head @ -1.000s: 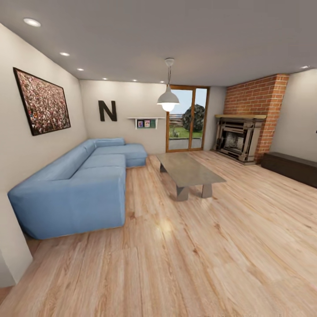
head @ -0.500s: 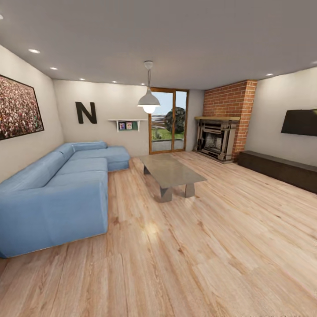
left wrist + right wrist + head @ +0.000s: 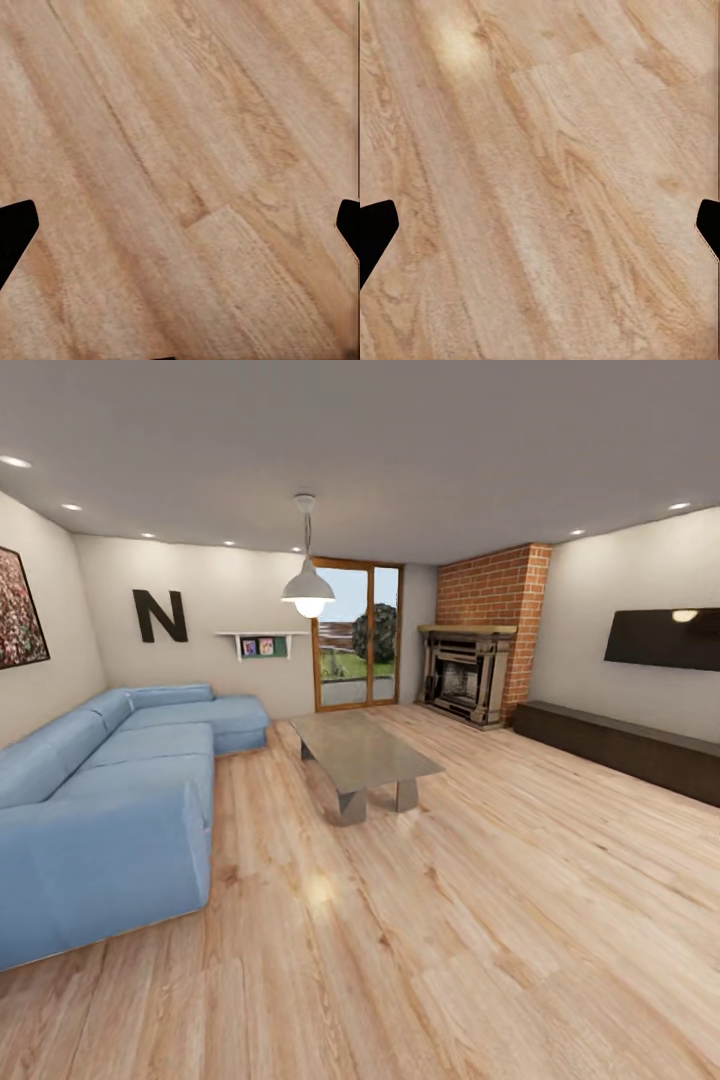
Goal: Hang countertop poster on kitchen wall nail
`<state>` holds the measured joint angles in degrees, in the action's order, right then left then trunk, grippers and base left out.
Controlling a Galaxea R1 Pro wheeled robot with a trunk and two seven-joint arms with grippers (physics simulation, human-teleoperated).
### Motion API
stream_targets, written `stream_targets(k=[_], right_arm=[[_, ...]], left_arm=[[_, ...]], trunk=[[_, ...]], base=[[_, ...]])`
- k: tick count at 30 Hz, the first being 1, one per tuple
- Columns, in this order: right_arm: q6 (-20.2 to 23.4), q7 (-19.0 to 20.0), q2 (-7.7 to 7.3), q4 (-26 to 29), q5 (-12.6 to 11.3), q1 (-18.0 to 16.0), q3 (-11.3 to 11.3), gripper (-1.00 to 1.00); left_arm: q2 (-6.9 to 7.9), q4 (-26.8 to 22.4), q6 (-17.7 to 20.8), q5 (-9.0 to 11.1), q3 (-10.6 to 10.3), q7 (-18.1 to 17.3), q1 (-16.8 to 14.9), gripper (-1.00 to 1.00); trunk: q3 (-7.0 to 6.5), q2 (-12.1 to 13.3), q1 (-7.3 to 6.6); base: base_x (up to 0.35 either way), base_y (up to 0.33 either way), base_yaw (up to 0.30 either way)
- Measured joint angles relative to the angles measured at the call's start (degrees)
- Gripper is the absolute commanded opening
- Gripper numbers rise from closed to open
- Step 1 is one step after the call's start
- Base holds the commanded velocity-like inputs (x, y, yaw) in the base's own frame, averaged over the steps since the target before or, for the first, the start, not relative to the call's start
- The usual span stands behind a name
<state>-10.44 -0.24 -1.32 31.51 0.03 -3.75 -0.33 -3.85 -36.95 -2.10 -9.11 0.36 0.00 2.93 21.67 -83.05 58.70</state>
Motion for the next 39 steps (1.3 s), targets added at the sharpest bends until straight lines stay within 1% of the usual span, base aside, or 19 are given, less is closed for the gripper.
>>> stream_targets(k=[21,33,39], right_arm=[[-0.1,0.0,0.00,0.0,0.0,0.0,0.0,1.00],[-0.1,0.0,0.00,0.0,0.0,0.0,0.0,1.00],[0.1,0.0,0.00,0.0,0.1,0.0,0.1,1.00]], left_arm=[[0.00,0.0,0.0,0.0,0.0,0.0,0.0,1.00],[0.00,0.0,0.0,-0.1,0.0,0.0,0.0,1.00],[0.00,0.0,0.0,0.0,0.0,0.0,0.0,1.00]], trunk=[[1.88,0.0,0.00],[2.98,0.0,0.00],[3.21,0.0,0.00]], base=[[0.244,-0.195,-0.058],[0.241,-0.235,-0.079],[0.236,-0.258,-0.043]])
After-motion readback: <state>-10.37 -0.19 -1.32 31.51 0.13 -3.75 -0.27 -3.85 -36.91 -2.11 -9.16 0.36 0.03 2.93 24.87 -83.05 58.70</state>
